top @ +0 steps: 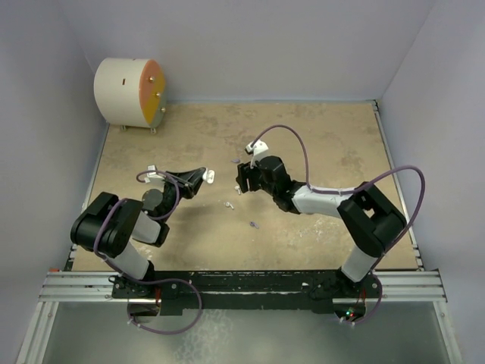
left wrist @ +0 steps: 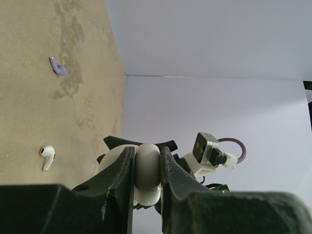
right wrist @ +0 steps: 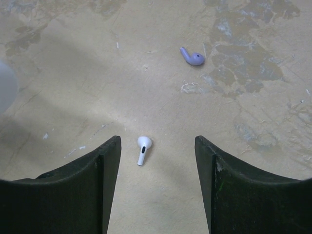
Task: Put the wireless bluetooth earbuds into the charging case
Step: Pick up the earbud from the center of the board.
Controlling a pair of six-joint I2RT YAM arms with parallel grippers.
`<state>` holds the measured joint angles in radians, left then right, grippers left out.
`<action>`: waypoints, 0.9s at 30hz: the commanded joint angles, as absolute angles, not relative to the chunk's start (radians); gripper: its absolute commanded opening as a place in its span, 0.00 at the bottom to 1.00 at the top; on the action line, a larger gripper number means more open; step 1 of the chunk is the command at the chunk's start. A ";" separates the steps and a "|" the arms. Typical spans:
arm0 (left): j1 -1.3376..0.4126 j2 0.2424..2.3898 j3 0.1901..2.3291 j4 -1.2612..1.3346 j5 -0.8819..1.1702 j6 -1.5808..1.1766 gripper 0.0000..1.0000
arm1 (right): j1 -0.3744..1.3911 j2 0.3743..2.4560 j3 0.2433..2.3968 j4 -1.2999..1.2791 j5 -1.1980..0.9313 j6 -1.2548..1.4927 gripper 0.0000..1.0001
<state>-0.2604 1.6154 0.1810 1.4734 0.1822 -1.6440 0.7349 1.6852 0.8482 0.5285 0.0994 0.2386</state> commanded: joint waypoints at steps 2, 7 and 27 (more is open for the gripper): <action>-0.272 1.596 0.179 1.503 0.159 -1.607 0.00 | 0.747 1.712 0.925 0.476 0.134 0.213 0.64; -0.276 1.601 0.174 1.503 0.156 -1.606 0.00 | 0.756 1.756 0.964 0.439 0.143 0.207 0.62; -0.282 1.648 0.169 1.550 0.156 -1.619 0.00 | 0.807 1.889 1.068 0.318 0.201 0.228 0.54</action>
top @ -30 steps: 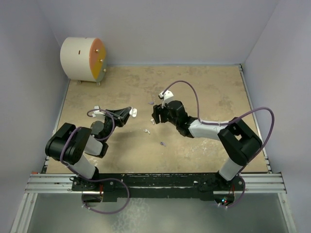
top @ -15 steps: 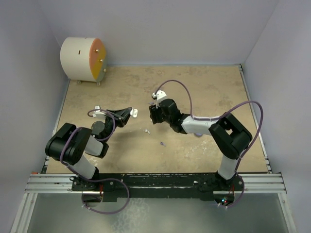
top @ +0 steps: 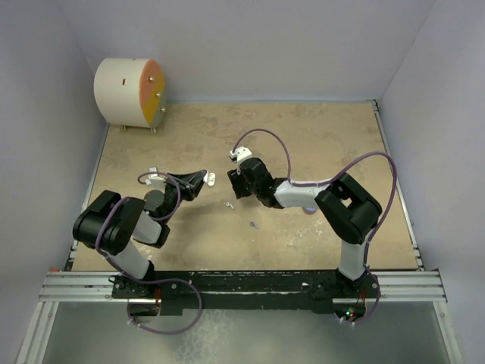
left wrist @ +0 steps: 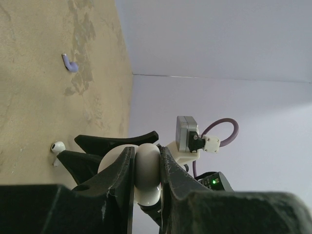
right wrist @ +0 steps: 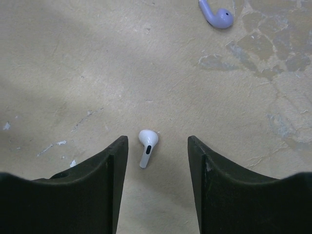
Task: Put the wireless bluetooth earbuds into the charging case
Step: Pick up the earbud from the center of the board.
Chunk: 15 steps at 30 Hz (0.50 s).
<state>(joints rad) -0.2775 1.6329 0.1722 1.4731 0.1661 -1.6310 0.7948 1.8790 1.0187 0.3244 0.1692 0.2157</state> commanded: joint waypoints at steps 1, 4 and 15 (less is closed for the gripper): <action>-0.282 1.653 0.168 1.555 0.158 -1.622 0.00 | 0.808 1.893 1.071 0.317 0.201 0.229 0.54; -0.282 1.668 0.164 1.573 0.158 -1.629 0.00 | 0.814 1.906 1.082 0.309 0.199 0.233 0.52; -0.282 1.725 0.161 1.658 0.166 -1.661 0.00 | 0.824 1.941 1.104 0.273 0.224 0.248 0.45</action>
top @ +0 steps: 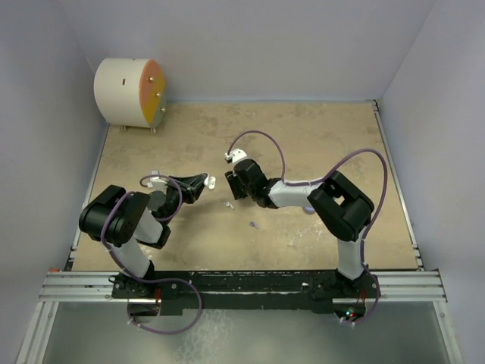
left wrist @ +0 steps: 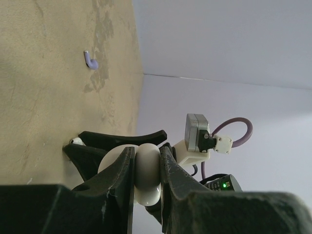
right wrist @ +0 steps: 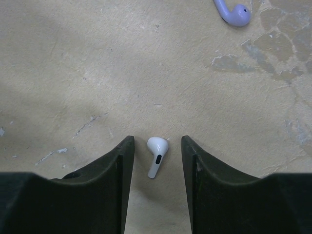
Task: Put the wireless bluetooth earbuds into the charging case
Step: Pick up the earbud from the center of the board.
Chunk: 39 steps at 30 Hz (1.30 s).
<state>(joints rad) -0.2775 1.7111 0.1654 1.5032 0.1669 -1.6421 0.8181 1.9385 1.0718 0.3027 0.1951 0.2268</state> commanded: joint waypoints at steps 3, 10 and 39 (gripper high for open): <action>-0.282 1.726 0.160 1.662 0.166 -1.661 0.00 | 0.825 1.947 1.108 0.261 0.233 0.251 0.42; -0.282 1.724 0.160 1.662 0.166 -1.663 0.00 | 0.831 1.952 1.104 0.248 0.244 0.255 0.34; -0.363 1.549 0.221 1.383 0.135 -1.618 0.00 | 0.805 1.466 0.755 0.918 0.093 0.084 0.00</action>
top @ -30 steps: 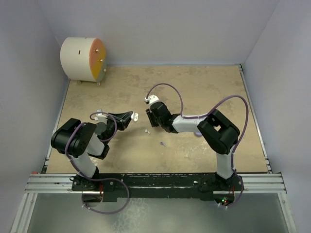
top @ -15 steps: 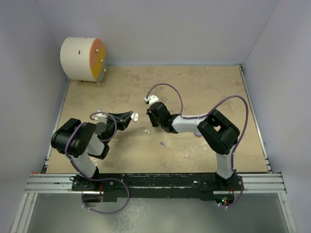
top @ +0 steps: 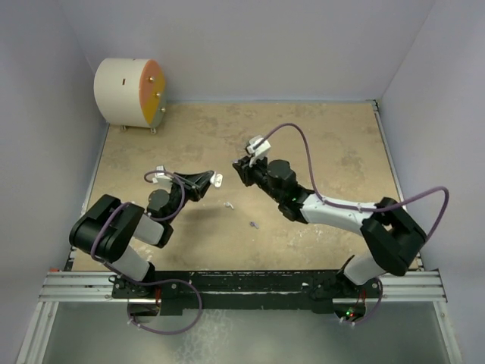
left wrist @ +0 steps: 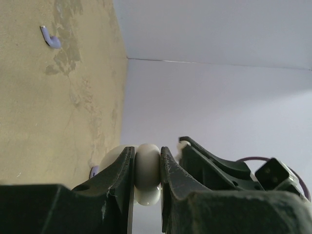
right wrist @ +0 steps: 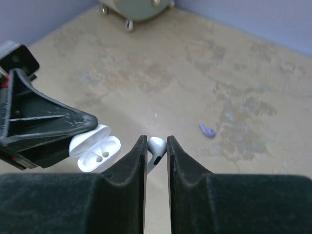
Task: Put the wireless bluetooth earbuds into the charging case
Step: Pick up the earbud from the center of the board.
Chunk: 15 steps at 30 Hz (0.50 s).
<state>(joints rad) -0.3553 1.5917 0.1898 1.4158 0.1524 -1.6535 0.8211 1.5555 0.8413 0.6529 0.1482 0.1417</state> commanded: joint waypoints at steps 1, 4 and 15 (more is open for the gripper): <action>-0.364 1.545 0.224 1.374 0.134 -1.617 0.00 | 0.801 1.443 0.721 0.985 0.078 0.074 0.00; -0.368 1.539 0.233 1.363 0.134 -1.624 0.00 | 0.795 1.392 0.609 1.204 0.064 0.056 0.00; -0.414 1.546 0.275 1.331 0.110 -1.653 0.00 | 0.795 1.473 0.444 1.683 -0.042 -0.097 0.00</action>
